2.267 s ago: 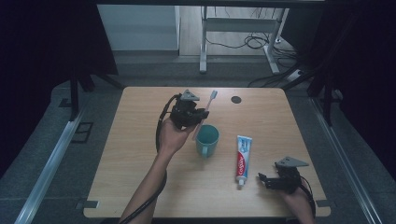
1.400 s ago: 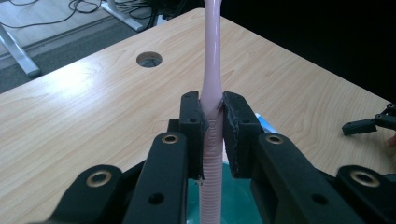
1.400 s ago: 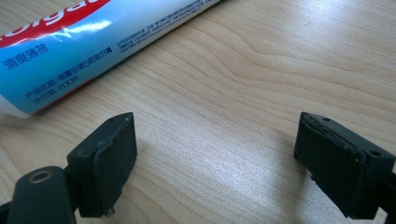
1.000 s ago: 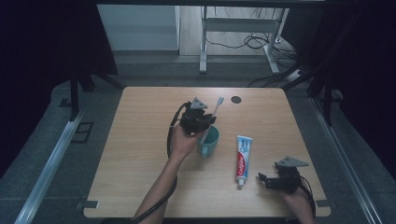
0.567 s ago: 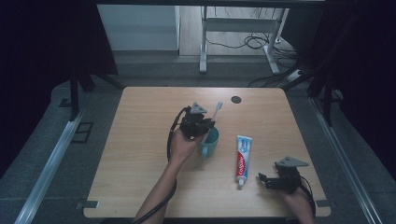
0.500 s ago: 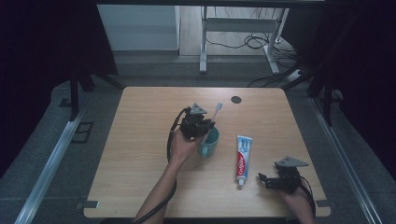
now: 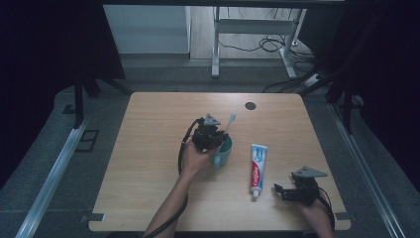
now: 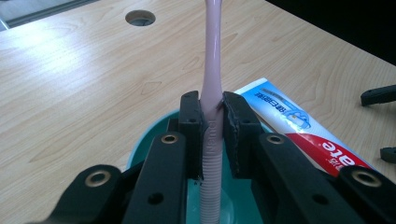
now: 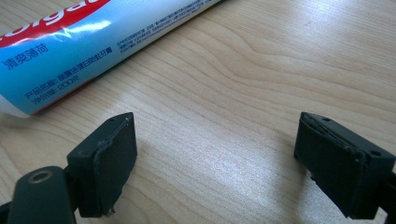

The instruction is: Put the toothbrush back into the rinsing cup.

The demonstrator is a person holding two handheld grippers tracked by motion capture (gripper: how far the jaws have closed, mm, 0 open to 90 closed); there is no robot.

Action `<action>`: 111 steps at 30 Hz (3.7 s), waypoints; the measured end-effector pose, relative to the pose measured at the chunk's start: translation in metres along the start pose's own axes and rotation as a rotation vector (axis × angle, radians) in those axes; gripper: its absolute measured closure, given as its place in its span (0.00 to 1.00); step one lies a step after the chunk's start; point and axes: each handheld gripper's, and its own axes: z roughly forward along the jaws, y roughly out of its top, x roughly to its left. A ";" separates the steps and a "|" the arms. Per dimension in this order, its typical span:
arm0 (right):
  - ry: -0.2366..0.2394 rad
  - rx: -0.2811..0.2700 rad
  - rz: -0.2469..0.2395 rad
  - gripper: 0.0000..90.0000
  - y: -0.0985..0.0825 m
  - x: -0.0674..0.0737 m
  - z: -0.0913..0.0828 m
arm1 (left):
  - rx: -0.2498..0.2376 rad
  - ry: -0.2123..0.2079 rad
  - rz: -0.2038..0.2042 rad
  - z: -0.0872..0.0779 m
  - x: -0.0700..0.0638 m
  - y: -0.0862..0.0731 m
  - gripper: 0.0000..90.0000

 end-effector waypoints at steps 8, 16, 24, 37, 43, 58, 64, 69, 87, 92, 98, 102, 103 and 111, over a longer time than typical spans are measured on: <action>0.000 0.001 0.001 0.14 0.000 0.000 0.000 | 0.015 0.002 0.001 0.005 0.000 -0.004 0.87; 0.000 0.001 0.002 0.14 0.000 0.000 0.000 | 0.036 0.004 0.001 0.009 0.000 -0.007 0.87; 0.000 0.001 0.002 0.14 0.000 0.000 0.000 | 0.051 0.005 -0.007 0.010 0.000 -0.007 0.86; 0.000 0.001 0.003 0.14 0.000 0.000 0.000 | 0.075 0.013 -0.017 0.013 0.002 -0.009 0.84; 0.000 0.001 0.003 0.14 0.000 0.000 0.000 | 0.072 0.019 -0.005 0.012 0.001 -0.009 0.81; 0.000 0.000 0.000 0.14 0.000 0.000 0.000 | 0.032 0.044 0.011 -0.002 -0.002 0.000 0.60; 0.000 0.000 0.000 0.14 0.000 0.000 0.000 | 0.033 0.043 0.012 -0.006 -0.002 0.001 0.48; 0.000 0.000 0.000 0.14 0.000 0.000 0.000 | 0.021 0.043 0.001 -0.012 -0.001 0.001 0.36; 0.000 0.000 -0.001 0.14 0.000 0.000 0.000 | 0.011 0.020 -0.021 -0.032 0.002 -0.002 0.14; 0.000 -0.001 0.000 0.14 0.000 0.000 0.000 | 0.014 0.030 -0.009 -0.040 0.003 -0.006 0.09; 0.000 0.000 0.000 0.14 0.000 0.000 0.000 | 0.006 0.035 -0.001 -0.047 0.003 -0.010 0.05; 0.000 0.000 0.000 0.14 0.000 0.000 0.000 | -0.001 0.035 0.007 -0.051 0.004 -0.013 0.02; 0.000 0.000 0.000 0.14 0.000 0.000 0.000 | -0.003 0.034 0.005 -0.052 0.004 -0.014 0.02; -0.001 0.001 0.000 0.14 0.000 0.000 0.000 | -0.013 0.030 0.006 -0.057 0.005 -0.023 0.00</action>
